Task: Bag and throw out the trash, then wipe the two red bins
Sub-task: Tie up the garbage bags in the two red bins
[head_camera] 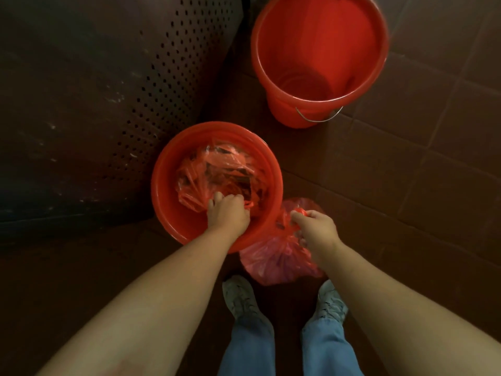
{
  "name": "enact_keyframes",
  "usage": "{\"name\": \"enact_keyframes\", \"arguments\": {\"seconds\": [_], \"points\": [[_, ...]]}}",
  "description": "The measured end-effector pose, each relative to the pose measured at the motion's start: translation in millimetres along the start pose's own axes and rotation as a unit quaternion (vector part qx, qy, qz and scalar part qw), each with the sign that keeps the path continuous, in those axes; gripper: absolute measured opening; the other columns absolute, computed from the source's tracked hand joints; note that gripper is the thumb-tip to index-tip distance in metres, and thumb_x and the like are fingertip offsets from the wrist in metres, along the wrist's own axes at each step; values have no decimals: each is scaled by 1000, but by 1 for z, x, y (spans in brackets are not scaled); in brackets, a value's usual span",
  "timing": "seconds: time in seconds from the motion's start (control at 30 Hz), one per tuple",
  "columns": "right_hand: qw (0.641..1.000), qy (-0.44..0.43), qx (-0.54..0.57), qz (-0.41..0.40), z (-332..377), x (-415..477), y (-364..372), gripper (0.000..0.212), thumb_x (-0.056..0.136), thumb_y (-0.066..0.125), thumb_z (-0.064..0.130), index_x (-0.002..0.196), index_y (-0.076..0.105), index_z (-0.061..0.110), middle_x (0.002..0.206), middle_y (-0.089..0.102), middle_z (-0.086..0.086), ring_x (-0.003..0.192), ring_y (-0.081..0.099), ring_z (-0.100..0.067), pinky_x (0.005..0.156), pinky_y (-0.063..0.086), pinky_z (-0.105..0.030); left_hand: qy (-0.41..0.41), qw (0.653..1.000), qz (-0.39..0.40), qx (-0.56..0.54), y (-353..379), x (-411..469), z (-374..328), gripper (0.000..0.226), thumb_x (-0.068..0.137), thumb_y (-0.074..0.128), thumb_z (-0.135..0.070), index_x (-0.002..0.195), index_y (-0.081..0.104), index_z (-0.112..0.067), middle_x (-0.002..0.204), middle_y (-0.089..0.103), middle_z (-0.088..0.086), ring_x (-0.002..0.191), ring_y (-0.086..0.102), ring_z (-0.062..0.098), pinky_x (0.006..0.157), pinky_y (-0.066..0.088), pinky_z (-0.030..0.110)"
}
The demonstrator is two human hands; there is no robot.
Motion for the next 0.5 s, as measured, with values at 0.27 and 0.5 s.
{"name": "enact_keyframes", "arguments": {"seconds": [0.27,0.5], "points": [[997,22,-27,-71,16,-46,-46,31,95,67,18,67,57,12,51,50,-5,38,43,-15,42,33,-24,-78,989,98,-76,-68,-34,13,38,100,44,-42,120,66,-17,130,63,13,127,49,38,105,37,40],[989,-34,-121,-77,46,-92,-76,27,98,63,18,72,61,10,54,54,-6,47,49,-20,45,35,-27,-136,984,93,-71,-127,-65,50,45,102,37,-42,130,62,-18,136,59,13,129,47,37,104,37,42]]}}
Point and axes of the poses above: each hand's wrist, its own x-axis towards the middle knuckle, its own y-axis out of the palm, z = x × y, the point moved 5 cm from there along x, towards the middle knuckle
